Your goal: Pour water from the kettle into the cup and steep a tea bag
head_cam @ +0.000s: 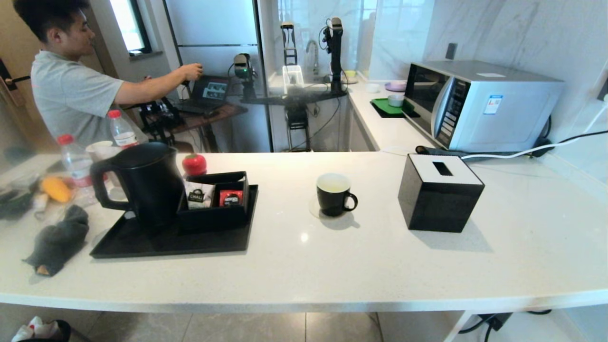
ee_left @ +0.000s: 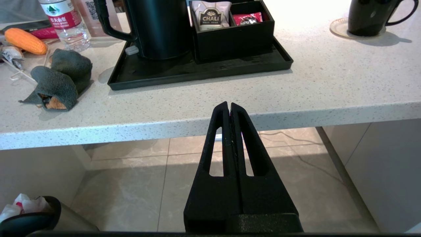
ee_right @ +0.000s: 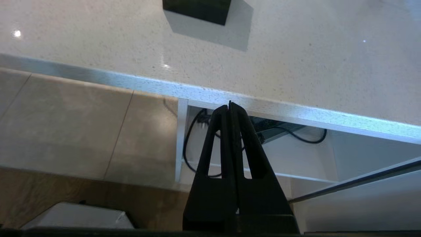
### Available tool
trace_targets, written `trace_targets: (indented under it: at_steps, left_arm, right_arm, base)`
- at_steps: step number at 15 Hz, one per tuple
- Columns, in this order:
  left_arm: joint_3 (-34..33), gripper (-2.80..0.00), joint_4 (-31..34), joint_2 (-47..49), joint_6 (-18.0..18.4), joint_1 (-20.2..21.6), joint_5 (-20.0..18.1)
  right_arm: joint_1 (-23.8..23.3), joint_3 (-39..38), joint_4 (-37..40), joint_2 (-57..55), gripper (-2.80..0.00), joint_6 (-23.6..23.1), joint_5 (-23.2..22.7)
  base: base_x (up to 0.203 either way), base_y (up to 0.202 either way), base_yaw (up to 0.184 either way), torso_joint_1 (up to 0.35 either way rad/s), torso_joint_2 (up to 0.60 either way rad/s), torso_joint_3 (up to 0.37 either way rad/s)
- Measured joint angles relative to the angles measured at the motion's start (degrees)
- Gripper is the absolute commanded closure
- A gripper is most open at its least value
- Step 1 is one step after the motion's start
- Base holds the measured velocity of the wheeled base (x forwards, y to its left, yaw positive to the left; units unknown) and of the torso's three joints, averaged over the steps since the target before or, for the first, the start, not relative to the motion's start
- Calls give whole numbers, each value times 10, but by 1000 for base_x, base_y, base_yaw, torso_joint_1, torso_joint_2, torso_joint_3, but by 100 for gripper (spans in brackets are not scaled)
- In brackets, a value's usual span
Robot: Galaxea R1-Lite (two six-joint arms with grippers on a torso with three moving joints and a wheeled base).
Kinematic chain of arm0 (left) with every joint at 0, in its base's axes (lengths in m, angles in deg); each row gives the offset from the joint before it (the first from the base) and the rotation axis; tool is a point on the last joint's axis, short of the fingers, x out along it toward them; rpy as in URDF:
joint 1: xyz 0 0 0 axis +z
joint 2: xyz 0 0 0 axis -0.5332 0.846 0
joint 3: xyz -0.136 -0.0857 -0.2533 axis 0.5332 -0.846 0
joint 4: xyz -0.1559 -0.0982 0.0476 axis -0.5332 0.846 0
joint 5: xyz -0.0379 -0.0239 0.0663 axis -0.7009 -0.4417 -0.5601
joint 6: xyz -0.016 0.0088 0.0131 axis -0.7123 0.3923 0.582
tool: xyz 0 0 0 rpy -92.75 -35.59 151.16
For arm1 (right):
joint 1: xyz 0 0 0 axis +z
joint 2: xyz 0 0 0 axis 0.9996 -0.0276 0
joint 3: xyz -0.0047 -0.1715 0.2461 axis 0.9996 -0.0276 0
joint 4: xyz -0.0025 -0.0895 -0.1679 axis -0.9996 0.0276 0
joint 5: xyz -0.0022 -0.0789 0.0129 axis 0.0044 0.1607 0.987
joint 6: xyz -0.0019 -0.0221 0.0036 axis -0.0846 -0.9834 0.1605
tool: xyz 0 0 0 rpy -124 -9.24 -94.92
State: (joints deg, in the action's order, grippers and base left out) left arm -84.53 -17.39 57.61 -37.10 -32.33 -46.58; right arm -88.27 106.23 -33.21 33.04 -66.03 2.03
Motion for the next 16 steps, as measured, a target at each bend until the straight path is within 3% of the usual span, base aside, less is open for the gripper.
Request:
trace_targets:
  at_steps: [4, 6, 8, 10, 16]
  left_arm:
    - [0, 0, 0, 0, 0, 0, 0]
    - [0, 0, 0, 0, 0, 0, 0]
    - [0, 0, 0, 0, 0, 0, 0]
    - [0, 0, 0, 0, 0, 0, 0]
    - [0, 0, 0, 0, 0, 0, 0]
  right_arm:
    - [-3, -92, -10, 133, 0, -17, -2]
    - [-2, -139, -53, 182, 0, -26, -16]
    - [-2, -178, -126, 206, 0, 1, -10]
    - [-2, -194, -147, 216, 0, 49, -4]
    - [-2, -198, -143, 222, 0, 59, -3]
  base:
    - [0, 0, 0, 0, 0, 0]
    - [0, 0, 0, 0, 0, 0]
    - [0, 0, 0, 0, 0, 0]
    - [0, 0, 0, 0, 0, 0]
    - [0, 0, 0, 0, 0, 0]
